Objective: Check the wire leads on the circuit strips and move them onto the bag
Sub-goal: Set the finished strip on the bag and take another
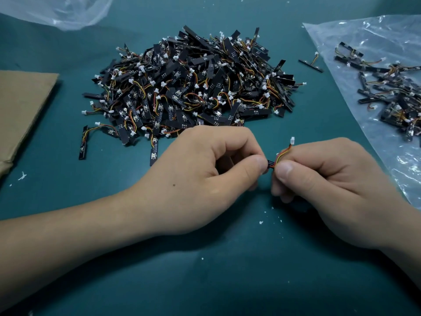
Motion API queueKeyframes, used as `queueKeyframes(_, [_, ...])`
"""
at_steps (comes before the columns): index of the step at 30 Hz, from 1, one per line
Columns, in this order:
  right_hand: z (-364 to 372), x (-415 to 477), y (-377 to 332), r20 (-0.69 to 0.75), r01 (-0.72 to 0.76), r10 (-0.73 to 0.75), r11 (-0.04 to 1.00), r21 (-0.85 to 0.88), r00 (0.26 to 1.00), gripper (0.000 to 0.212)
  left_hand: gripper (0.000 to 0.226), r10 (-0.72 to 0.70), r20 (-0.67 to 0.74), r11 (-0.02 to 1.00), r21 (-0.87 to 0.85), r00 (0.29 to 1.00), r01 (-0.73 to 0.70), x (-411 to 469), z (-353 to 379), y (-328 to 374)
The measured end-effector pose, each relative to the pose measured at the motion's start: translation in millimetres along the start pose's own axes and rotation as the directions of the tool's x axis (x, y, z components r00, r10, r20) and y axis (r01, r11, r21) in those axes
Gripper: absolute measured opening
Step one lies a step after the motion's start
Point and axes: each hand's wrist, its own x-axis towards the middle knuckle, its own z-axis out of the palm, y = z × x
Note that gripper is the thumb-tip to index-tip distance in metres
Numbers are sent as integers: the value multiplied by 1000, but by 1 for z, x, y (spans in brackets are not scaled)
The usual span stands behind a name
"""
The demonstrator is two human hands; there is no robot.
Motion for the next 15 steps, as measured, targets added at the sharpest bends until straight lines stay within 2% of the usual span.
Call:
queueKeyframes(6, [-1,0,-1,24,-2,2,1000,-1,1000,29,17,-29,-22,997,-70,999,27,0,0,0])
queueKeyframes(15, [-2,-2,-1,28,0,-1,1000,20,1000,30,17,-3,13,1000,-22,1000,3,-2,0,1])
